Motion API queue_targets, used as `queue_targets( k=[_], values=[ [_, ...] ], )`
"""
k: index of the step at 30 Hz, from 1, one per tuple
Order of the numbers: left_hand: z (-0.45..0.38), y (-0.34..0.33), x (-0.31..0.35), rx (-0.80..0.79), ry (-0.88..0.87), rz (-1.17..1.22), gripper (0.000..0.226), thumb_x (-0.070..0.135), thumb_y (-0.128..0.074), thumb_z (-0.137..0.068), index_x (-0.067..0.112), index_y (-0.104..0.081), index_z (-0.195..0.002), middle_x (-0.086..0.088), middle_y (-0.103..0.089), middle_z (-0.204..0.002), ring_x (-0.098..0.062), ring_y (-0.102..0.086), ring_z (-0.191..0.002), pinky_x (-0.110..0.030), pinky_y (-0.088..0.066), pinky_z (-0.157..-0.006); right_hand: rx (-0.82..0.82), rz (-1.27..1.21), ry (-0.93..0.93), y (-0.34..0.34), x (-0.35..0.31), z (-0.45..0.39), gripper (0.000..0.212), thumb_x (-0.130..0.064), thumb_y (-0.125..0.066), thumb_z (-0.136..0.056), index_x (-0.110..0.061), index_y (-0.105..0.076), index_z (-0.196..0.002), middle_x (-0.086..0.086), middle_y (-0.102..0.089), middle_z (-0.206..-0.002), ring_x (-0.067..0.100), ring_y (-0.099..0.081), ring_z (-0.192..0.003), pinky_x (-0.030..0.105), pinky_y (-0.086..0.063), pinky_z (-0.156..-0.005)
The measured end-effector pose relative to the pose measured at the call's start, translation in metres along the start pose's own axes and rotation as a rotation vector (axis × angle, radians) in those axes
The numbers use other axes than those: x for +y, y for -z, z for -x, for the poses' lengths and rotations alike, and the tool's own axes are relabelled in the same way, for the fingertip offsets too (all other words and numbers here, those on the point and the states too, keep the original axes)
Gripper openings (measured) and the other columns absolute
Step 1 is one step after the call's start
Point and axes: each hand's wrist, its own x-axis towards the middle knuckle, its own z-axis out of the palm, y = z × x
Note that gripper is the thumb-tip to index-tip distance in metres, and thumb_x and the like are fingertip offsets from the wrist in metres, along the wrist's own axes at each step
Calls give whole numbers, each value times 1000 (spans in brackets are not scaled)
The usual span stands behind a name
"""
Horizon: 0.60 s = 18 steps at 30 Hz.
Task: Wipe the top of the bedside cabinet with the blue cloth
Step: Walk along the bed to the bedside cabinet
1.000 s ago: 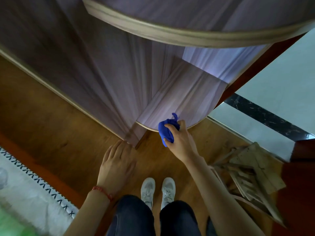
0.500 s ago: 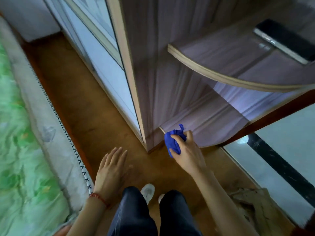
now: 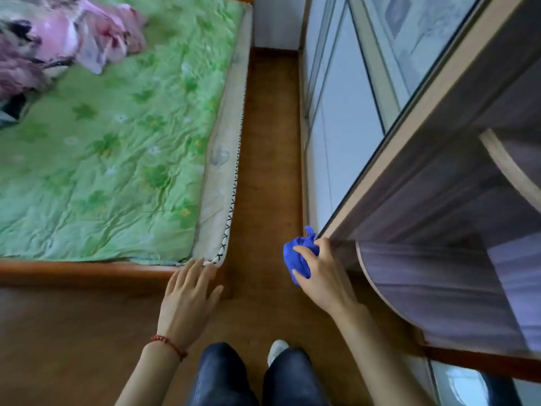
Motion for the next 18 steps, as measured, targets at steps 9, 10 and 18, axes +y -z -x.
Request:
queue_targets(
  k=[9, 10, 18],
  values=[
    [91, 29, -134, 132, 331, 65, 78, 52, -11, -95, -4, -64, -109, -25, -63, -114, -41, -58, -108, -56, -46, -87, -143, 55, 302, -65, -156, -36, 43, -23, -64, -79, -12, -54, -119, 17, -44, -118, 36, -56, -94, 39, -50, -76],
    [103, 33, -150, 150, 366, 69, 77, 52, -12, -95, -3, -64, -108, -25, -63, -114, -41, -58, -107, -56, -46, -86, -157, 54, 330, -73, -175, -38, 43, -23, -64, -79, -12, -54, -120, 18, -43, -119, 36, -56, -96, 39, -49, -77],
    [195, 51, -254, 205, 704, 124, 77, 52, -10, -96, -1, -64, -111, -23, -63, -115, -38, -58, -109, -54, -45, -88, -300, 40, 613, -142, -323, -46, 43, -23, -66, -76, -14, -55, -117, 19, -44, -116, 38, -55, -93, 42, -50, -75]
  ],
)
